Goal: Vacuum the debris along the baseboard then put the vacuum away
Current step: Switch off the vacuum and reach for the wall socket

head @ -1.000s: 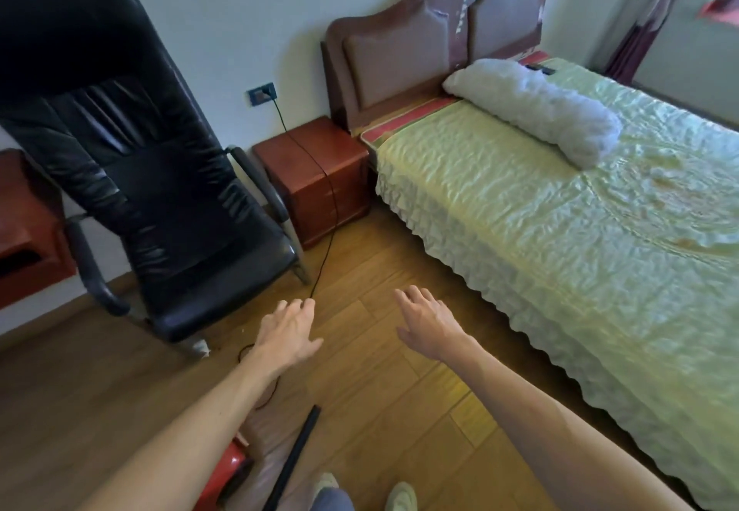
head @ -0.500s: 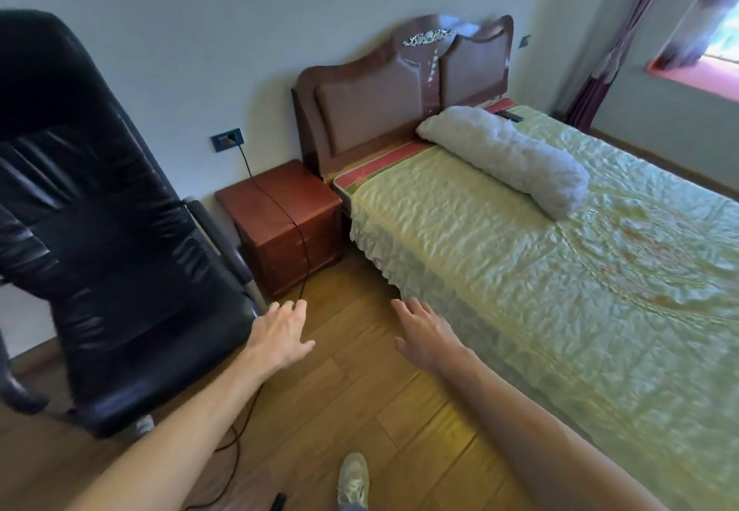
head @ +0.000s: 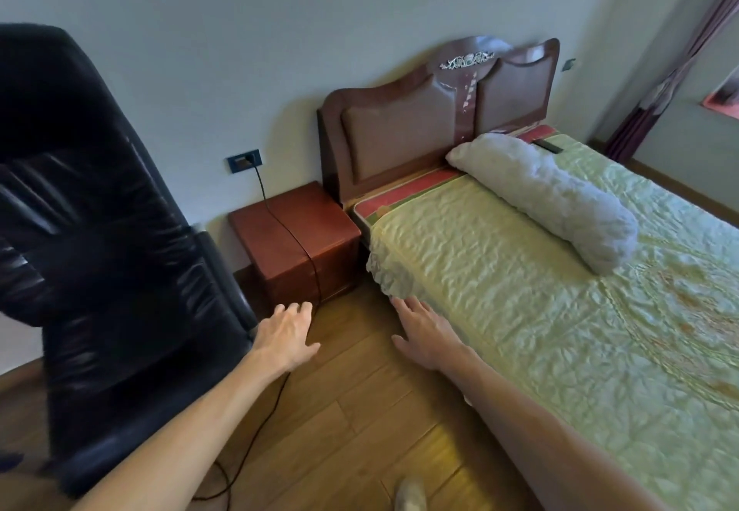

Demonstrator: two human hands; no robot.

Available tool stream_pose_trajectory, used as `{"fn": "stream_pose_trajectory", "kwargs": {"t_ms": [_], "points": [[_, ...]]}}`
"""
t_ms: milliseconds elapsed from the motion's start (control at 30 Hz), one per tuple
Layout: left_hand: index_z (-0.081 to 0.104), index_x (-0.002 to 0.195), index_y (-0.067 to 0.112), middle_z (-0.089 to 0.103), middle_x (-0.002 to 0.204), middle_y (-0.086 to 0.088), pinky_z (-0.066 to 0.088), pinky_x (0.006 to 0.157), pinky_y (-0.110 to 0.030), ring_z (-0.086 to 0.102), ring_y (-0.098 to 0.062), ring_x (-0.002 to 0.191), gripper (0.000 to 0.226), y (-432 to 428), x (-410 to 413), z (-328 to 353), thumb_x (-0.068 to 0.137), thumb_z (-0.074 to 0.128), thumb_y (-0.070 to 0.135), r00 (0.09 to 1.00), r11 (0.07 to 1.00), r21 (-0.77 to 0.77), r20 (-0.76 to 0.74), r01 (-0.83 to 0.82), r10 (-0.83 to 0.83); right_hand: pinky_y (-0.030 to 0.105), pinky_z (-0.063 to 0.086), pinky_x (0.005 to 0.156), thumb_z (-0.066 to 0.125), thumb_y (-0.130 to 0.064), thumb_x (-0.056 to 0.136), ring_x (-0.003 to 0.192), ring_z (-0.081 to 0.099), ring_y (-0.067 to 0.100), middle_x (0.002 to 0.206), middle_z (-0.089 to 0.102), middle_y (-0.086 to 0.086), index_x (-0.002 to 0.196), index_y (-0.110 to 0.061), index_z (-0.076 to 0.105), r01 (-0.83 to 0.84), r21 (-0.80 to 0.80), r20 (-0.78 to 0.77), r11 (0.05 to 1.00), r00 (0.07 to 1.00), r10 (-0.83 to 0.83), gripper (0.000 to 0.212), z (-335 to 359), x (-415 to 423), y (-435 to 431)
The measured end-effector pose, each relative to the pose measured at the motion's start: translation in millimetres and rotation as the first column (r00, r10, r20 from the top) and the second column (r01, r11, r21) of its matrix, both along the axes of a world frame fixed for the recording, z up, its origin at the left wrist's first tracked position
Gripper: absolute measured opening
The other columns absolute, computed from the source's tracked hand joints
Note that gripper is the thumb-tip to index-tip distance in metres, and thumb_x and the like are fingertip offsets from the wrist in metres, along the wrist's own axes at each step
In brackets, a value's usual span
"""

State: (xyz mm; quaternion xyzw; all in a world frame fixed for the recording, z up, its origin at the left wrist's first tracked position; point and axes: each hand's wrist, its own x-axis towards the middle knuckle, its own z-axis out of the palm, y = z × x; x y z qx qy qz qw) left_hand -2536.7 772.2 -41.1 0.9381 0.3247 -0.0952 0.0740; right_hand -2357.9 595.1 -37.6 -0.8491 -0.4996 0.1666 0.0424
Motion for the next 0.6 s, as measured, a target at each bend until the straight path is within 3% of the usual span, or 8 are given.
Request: {"fn": "stream_pose_trajectory", "kwargs": {"t_ms": [300, 600], "points": [[0.038, 0.138, 0.017, 0.056, 0.128, -0.001, 0.051, 0.088, -0.037, 0.050, -0.022, 0.120, 0.067, 64, 85, -4, 0.086, 0.065, 0.049, 0.994, 0.994, 0.011, 0.003, -0.111, 0.111, 0.043, 0.045, 0.102, 0.057, -0.030, 0.095, 0.131, 0.043, 0.030, 0.144, 0.037, 0.008, 0.151, -0.017, 0.018, -0.126, -0.011, -0.010, 0.992, 0.992, 0.126, 0.070, -9, 105, 93], [0.036, 0.142, 0.015, 0.057, 0.130, -0.003, 0.053, 0.085, -0.036, 0.052, -0.023, 0.120, 0.072, 130, 142, 3, 0.086, 0.064, 0.050, 0.971, 0.970, 0.029, -0.002, -0.241, 0.241, 0.042, 0.049, 0.097, 0.057, -0.030, 0.094, 0.126, 0.046, 0.028, 0.137, 0.043, 0.006, 0.147, -0.018, 0.025, -0.249, -0.027, -0.029, 0.968, 0.968, 0.248, 0.063, -13, 189, 186]]}}
